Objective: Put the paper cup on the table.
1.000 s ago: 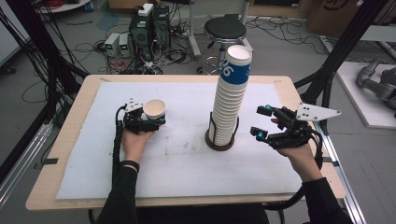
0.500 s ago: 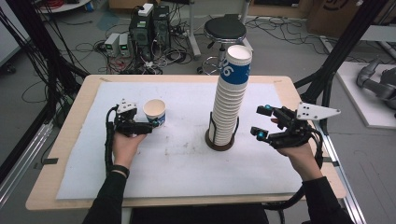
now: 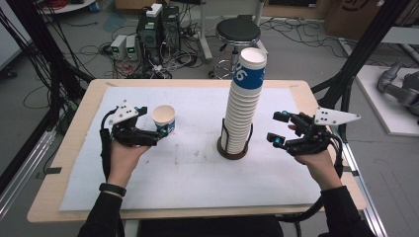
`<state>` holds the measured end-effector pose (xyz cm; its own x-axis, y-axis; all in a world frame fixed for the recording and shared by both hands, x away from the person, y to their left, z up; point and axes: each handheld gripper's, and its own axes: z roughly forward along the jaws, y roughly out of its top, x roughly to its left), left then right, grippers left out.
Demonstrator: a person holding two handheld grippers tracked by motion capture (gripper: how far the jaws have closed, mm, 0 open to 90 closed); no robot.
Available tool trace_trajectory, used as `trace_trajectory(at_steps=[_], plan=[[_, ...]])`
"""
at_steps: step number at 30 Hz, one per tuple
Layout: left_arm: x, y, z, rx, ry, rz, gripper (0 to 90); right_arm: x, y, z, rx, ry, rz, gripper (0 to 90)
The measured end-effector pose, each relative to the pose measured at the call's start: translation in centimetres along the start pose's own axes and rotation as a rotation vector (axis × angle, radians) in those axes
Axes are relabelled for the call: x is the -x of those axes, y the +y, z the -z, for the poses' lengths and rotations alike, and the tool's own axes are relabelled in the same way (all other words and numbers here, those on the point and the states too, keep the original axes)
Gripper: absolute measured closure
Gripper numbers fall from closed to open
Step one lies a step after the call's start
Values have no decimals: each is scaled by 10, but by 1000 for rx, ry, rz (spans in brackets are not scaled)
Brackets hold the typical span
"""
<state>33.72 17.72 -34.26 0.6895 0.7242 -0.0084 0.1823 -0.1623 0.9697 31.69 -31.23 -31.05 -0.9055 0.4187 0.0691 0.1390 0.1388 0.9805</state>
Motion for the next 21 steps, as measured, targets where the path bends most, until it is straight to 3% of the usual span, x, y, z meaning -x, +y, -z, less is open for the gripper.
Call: trace_trajectory(at_steps=[4,10,21], plan=[[14,16,4,32,-79,-33,17,-2,0,0,-8,-1,10,202],[26,29,2,53,-169,-39,17,-1,1,2,-8,-5,6,201],[39,38,3,45,-250,-82,18,0,1,2,-15,-10,6,202]])
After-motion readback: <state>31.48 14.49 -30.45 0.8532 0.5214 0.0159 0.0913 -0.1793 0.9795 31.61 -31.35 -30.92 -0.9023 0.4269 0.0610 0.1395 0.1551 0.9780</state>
